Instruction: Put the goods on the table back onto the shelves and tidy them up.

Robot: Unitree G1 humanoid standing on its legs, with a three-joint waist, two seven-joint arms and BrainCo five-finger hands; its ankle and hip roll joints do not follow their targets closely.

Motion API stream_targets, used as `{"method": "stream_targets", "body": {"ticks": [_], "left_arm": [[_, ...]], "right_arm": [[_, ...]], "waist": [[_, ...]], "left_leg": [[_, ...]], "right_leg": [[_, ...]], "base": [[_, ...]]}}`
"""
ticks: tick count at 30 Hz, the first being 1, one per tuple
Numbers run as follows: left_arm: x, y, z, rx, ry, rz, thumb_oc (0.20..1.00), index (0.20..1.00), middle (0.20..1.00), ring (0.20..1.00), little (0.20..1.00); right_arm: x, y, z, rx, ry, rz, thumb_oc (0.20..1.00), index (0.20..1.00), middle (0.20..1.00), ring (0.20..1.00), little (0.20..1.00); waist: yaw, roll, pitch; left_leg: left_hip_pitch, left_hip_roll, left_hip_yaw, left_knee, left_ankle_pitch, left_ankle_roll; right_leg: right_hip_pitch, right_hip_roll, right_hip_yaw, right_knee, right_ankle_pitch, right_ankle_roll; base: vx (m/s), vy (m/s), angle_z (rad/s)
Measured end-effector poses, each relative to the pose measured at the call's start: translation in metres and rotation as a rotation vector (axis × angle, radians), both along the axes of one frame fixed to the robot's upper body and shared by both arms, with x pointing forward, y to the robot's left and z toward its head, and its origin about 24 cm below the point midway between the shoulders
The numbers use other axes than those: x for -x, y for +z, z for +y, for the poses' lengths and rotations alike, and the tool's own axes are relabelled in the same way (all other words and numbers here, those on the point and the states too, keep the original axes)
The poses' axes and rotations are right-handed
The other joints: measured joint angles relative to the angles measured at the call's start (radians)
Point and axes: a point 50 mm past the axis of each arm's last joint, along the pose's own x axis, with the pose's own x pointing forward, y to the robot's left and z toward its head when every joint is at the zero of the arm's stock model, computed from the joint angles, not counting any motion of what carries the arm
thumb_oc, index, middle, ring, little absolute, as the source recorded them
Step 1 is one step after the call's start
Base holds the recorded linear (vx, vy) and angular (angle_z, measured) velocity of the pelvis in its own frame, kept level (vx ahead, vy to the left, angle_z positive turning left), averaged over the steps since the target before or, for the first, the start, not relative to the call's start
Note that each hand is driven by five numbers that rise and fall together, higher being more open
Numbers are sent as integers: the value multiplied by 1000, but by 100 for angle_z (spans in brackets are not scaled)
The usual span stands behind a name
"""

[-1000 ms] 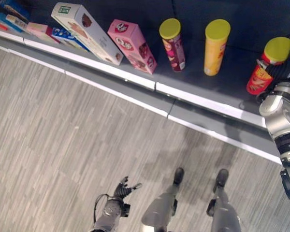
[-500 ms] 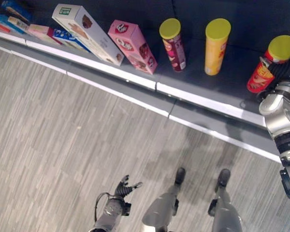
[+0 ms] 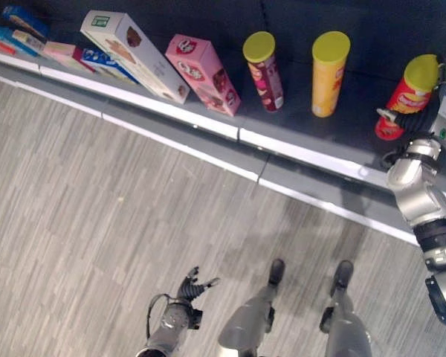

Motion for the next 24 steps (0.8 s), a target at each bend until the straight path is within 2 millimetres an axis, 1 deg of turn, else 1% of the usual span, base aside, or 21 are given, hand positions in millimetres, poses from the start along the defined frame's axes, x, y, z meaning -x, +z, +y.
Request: {"method": "stream_targets", "body": {"ticks": [2,3,4,5,6,7,8,9,10,12,13,14,16,17,18,19,20,21,22,23,24], "left_arm": [[3,-3,1,-4,9,24,1000,1000,1000,1000,1000],[3,-3,1,-4,9,28,1000,1000,1000,1000,1000],[1,-2,-1,5,20,20,1000,1000,1000,1000,1000],[1,-3,-1,20,55,18,1000,1000,1000,1000,1000],[5,-5,2,21,81,35,1000,1000,1000,1000,1000],[10,-8,6,6,81,62,1000,1000,1000,1000,1000],[12,-10,7,0,78,80,1000,1000,1000,1000,1000],[12,-11,9,8,77,92,1000,1000,1000,1000,1000],[12,-10,14,15,102,93,1000,1000,1000,1000,1000],[20,-13,28,3,159,123,1000,1000,1000,1000,1000],[25,-15,34,-13,163,146,1000,1000,1000,1000,1000],[27,-16,37,-22,161,157,1000,1000,1000,1000,1000],[28,-16,39,-38,142,168,1000,1000,1000,1000,1000],[29,-17,39,-39,137,179,1000,1000,1000,1000,1000],[31,-19,40,-39,130,198,1000,1000,1000,1000,1000],[35,-22,41,-39,125,221,1000,1000,1000,1000,1000],[36,-22,41,-45,114,234,1000,1000,1000,1000,1000],[35,-22,42,-53,105,234,1000,1000,1000,1000,1000],[33,-21,43,-56,90,230,1000,1000,1000,1000,1000],[33,-21,42,-51,76,234,1000,1000,1000,1000,1000],[33,-21,43,-49,73,238,1000,1000,1000,1000,1000]], "right_arm": [[4,-3,3,23,10,-3,1000,1000,1000,1000,1000],[4,-4,1,31,-3,5,1000,1000,1000,1000,1000],[12,-8,-3,2,4,6,1000,1000,1000,1000,1000],[32,-9,1,-51,64,-46,1000,1000,1000,1000,1000],[46,-19,9,-115,148,-48,1000,1000,1000,1000,1000],[51,-31,14,-152,210,0,1000,1000,1000,1000,1000],[52,-44,12,-173,235,74,1000,1000,1000,1000,1000],[58,-61,0,-152,253,213,1000,1000,1000,1000,1000],[66,-75,-8,-160,260,306,1000,1000,1000,1000,1000],[75,-94,-13,-236,286,407,1000,1000,1000,1000,1000],[79,-102,-14,-277,312,441,1000,1000,1000,1000,1000],[83,-110,-13,-332,350,476,1000,1000,1000,1000,1000],[91,-132,-8,-443,415,561,1000,1000,1000,1000,1000],[94,-139,-5,-499,455,584,1000,1000,1000,1000,1000],[97,-152,6,-637,562,638,1000,1000,1000,1000,1000],[97,-156,12,-686,626,666,1000,1000,1000,1000,1000],[99,-159,17,-717,672,691,1000,1000,1000,1000,1000],[102,-163,19,-770,720,707,1000,1000,1000,1000,1000],[102,-164,19,-797,748,715,1000,1000,1000,1000,1000],[100,-164,19,-806,766,723,1000,1000,1000,1000,1000],[98,-165,18,-816,772,724,1000,1000,1000,1000,1000]], "waist": [[-14,-11,-2],[-22,-20,-2],[-34,-31,-1],[-39,-41,-2],[-52,-71,-2],[-68,-97,-3],[-86,-119,-4],[-98,-142,-12],[-112,-161,-21],[-131,-195,-42],[-148,-215,-52],[-155,-227,-59],[-176,-248,-79],[-177,-251,-83],[-179,-263,-88],[-180,-268,-90],[-192,-276,-97],[-228,-296,-111],[-234,-300,-111],[-220,-286,-111],[-222,-266,-114]], "left_leg": [[1,-1,5,-1,0,0],[5,-1,12,0,0,0],[4,-1,21,2,0,0],[4,1,29,0,0,0],[7,3,47,-1,0,0],[15,3,63,-1,0,0],[27,3,77,0,-1,0],[46,2,85,-1,-2,-1],[60,3,92,-6,-5,-1],[86,10,115,-24,-7,1],[94,9,132,-25,-8,3],[107,6,146,-25,-9,6],[128,-1,174,-24,-18,17],[135,-3,189,-23,-18,21],[158,-13,233,-23,-23,32],[172,-10,263,-25,-27,40],[182,-15,292,-23,-36,53],[180,-47,319,-6,-44,64],[181,-40,352,3,-36,70],[179,-8,394,-2,-37,84],[176,20,415,0,-41,90]], "right_leg": [[0,-1,5,0,2,1],[-2,0,12,0,4,1],[-4,6,15,0,6,1],[-5,4,15,0,7,1],[-10,5,33,0,9,-2],[-10,6,47,0,10,-3],[-5,5,58,0,13,-3],[15,3,62,0,13,-3],[22,6,67,0,12,-2],[31,12,84,0,11,0],[31,12,98,0,14,0],[37,13,113,0,20,1],[43,12,144,0,21,7],[44,15,154,1,34,11],[35,21,205,16,49,27],[31,20,234,17,63,48],[31,14,243,9,69,67],[24,1,256,5,49,75],[9,-6,253,15,9,86],[-7,-6,223,39,-45,104],[-31,3,183,92,-35,89]], "base": [[-25,28,-8],[-33,47,-12],[-7,46,-8],[6,18,-18],[19,48,-32],[25,49,-43],[59,96,-30],[49,62,-20],[53,84,-14],[33,98,-26],[18,83,-38],[10,143,-38],[-2,186,-39],[-13,164,-70],[-23,158,-90],[-32,146,-111],[-91,119,-86],[-78,71,-69],[-84,20,-89],[-44,1,-110],[-77,0,-110]]}}
